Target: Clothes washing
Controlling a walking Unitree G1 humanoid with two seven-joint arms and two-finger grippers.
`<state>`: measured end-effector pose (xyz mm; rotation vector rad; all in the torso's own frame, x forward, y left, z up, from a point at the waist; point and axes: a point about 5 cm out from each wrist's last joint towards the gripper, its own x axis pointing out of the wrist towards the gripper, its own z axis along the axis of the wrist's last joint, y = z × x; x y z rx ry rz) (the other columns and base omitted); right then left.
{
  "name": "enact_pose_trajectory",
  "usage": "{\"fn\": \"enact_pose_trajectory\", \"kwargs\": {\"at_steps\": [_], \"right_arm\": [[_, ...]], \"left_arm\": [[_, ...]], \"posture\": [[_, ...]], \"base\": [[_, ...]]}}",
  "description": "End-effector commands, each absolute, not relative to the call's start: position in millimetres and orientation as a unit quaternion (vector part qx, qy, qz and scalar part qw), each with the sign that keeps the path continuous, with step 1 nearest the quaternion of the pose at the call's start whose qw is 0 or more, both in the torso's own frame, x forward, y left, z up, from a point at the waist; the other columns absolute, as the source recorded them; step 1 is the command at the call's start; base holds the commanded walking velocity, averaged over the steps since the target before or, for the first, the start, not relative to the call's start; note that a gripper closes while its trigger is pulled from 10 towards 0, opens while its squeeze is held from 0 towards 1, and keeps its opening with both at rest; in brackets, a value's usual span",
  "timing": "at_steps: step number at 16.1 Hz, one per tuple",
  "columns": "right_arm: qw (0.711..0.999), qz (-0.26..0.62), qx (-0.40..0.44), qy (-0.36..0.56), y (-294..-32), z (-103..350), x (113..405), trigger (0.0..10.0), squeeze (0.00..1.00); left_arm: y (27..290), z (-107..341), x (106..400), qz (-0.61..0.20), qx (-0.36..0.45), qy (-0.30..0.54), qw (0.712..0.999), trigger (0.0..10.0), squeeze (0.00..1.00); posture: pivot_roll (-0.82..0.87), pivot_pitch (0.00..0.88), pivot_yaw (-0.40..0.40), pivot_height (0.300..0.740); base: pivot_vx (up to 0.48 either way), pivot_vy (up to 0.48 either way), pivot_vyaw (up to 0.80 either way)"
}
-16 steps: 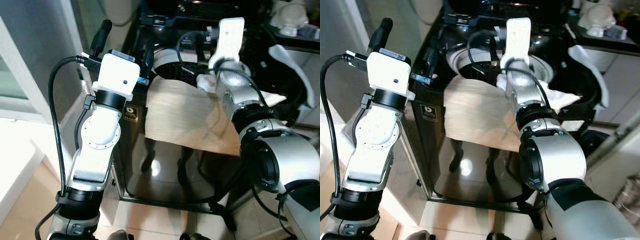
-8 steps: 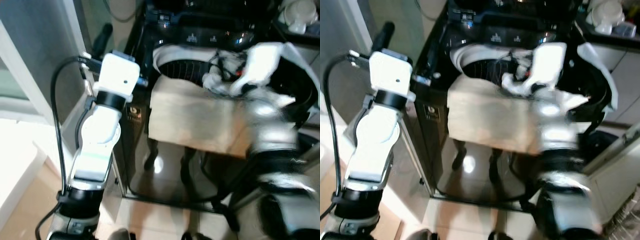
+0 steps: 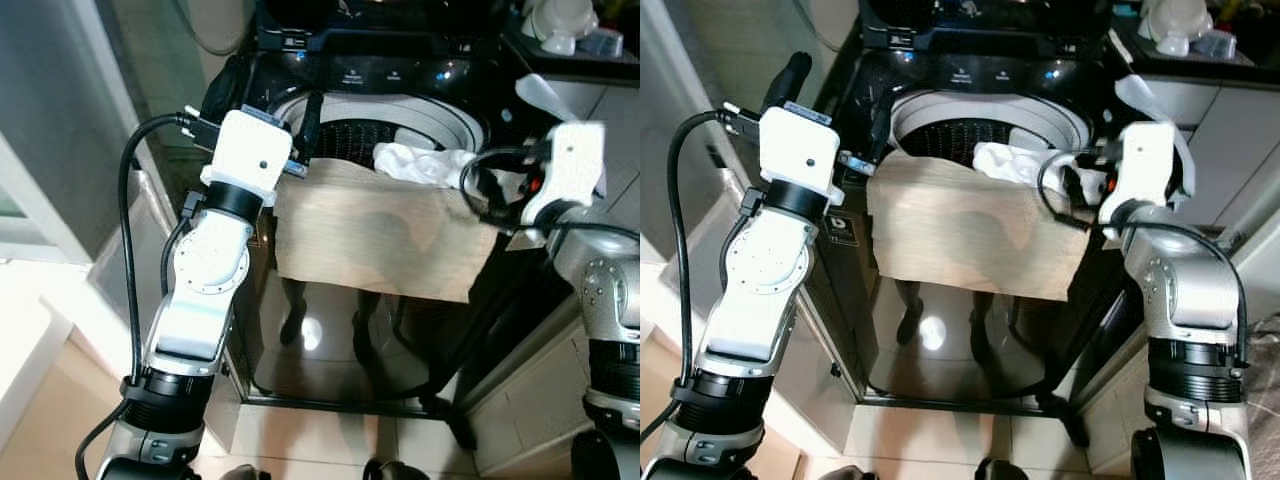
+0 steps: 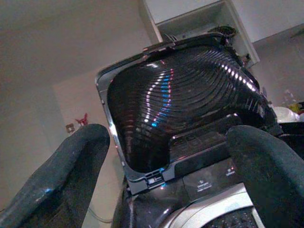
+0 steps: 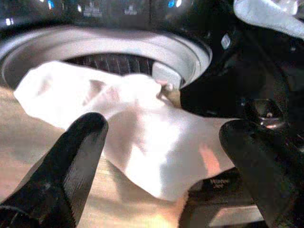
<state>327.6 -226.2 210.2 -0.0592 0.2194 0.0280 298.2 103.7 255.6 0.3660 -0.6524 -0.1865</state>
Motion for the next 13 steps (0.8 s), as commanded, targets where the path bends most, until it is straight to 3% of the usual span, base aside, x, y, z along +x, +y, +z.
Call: {"fn": "enact_pose_trajectory", "kwargs": {"at_steps": [1, 6, 9, 13], "right_arm": [[0.993, 0.015, -0.041, 0.113, -226.8, 223.6, 326.6, 10.0, 0.00], [0.983, 0.004, -0.077, 0.169, -223.8, 205.8, 341.4, 10.0, 0.00], [0.972, 0.016, -0.059, 0.226, -205.5, 163.9, 359.9, 10.0, 0.00], [0.968, 0.022, -0.072, 0.238, -184.1, 138.7, 377.2, 10.0, 0.00]], "left_arm": [[104.8, 257.1, 299.9, -0.092, 0.182, -0.317, 0.926, 10.0, 0.00], [104.1, 257.9, 300.0, -0.086, 0.177, -0.320, 0.927, 10.0, 0.00], [105.8, 260.1, 299.9, -0.080, 0.179, -0.324, 0.925, 10.0, 0.00], [110.9, 261.4, 298.0, -0.068, 0.186, -0.325, 0.925, 10.0, 0.00]], "posture": [[-0.06, 0.048, 0.007, 0.740], [-0.04, 0.038, -0.007, 0.740], [-0.01, 0.031, -0.015, 0.740], [0.02, 0.029, -0.020, 0.740]], "base": [[0.000, 0.000, 0.00], [0.000, 0.000, 0.00], [0.000, 0.000, 0.00], [0.000, 0.000, 0.00]]}}
